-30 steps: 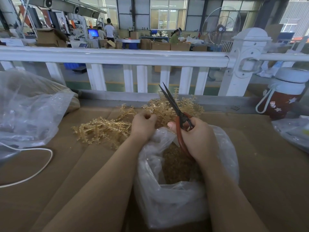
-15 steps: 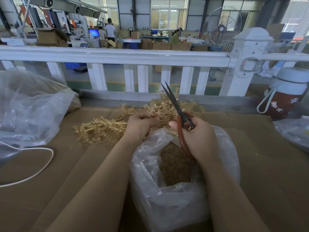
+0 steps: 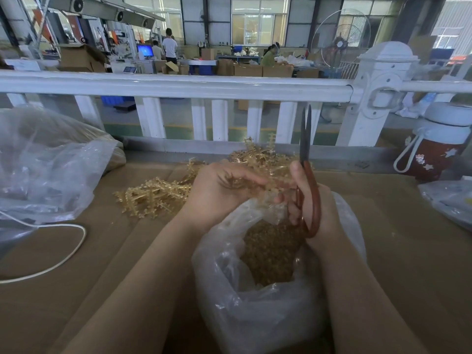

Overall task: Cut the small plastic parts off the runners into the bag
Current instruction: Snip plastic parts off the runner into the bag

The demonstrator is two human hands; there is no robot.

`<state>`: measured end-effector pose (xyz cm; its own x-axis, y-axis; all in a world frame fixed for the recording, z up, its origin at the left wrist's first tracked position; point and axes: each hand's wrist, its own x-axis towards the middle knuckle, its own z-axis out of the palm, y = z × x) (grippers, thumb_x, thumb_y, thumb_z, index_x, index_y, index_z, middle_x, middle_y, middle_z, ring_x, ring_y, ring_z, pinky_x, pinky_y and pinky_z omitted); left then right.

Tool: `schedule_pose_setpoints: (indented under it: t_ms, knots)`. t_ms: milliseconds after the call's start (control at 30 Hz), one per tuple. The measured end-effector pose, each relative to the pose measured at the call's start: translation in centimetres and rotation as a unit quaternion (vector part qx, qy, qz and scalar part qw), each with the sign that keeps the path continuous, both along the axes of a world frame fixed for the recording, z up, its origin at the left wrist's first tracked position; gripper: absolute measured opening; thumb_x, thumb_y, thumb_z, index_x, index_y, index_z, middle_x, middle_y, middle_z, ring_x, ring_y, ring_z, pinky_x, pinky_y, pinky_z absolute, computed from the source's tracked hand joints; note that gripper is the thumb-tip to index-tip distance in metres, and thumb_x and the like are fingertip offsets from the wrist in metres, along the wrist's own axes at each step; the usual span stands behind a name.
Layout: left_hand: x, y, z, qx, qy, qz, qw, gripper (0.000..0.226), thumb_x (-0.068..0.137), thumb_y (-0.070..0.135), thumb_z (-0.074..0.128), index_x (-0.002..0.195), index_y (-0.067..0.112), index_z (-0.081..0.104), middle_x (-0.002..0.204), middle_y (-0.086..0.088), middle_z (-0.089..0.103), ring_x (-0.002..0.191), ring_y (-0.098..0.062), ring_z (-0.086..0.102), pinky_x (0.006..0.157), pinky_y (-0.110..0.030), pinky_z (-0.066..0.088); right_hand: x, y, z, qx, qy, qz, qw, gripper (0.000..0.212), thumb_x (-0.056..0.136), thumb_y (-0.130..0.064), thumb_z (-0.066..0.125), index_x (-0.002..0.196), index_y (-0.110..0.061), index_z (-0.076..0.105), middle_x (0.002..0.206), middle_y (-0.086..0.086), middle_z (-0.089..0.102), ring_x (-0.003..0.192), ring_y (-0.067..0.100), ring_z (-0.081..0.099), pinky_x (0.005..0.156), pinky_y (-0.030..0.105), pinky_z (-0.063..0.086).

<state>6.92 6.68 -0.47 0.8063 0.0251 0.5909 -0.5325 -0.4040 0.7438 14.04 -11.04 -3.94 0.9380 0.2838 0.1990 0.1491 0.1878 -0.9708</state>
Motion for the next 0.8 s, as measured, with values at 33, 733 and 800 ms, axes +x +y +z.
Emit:
schedule_pose_setpoints:
  t_ms: [33,733,800]
  knots:
    - [-0.2,0.0,0.0,0.062,-0.01,0.0,0.998,0.021,0.077,0.001,0.08,0.093,0.015,0.079,0.09,0.003,0.078,0.084,-0.012,0.074,0.081,-0.036,0.059,0.0,-0.2,0.0,-0.014,-0.005,-0.001,1.0,0.053,0.083,-0.067,0.07,0.061,-0.02,0.065,0.054,0.008,0.053,0.039,0.018,0.042,0.04,0.024,0.036]
    - [-0.3,-0.3,-0.7,-0.1,0.224,0.104,0.964,0.026,0.102,0.02,0.052,0.127,0.016,0.056,0.098,0.002,0.069,0.075,-0.006,0.064,0.069,-0.024,0.049,0.0,-0.1,0.6,0.14,0.008,0.095,0.985,0.009,0.087,-0.015,0.067,0.081,-0.012,0.073,0.094,0.032,0.054,0.043,0.007,0.042,0.042,0.019,0.033]
    - [-0.4,-0.3,-0.8,-0.038,0.2,0.104,0.973,0.05,0.1,0.009,0.052,0.144,0.031,0.044,0.12,0.005,0.059,0.083,-0.002,0.061,0.064,-0.014,0.047,-0.2,-0.1,0.7,0.133,0.022,0.111,0.985,0.007,0.083,-0.016,0.068,0.084,-0.009,0.069,0.087,0.019,0.07,0.044,0.008,0.047,0.04,0.018,0.037]
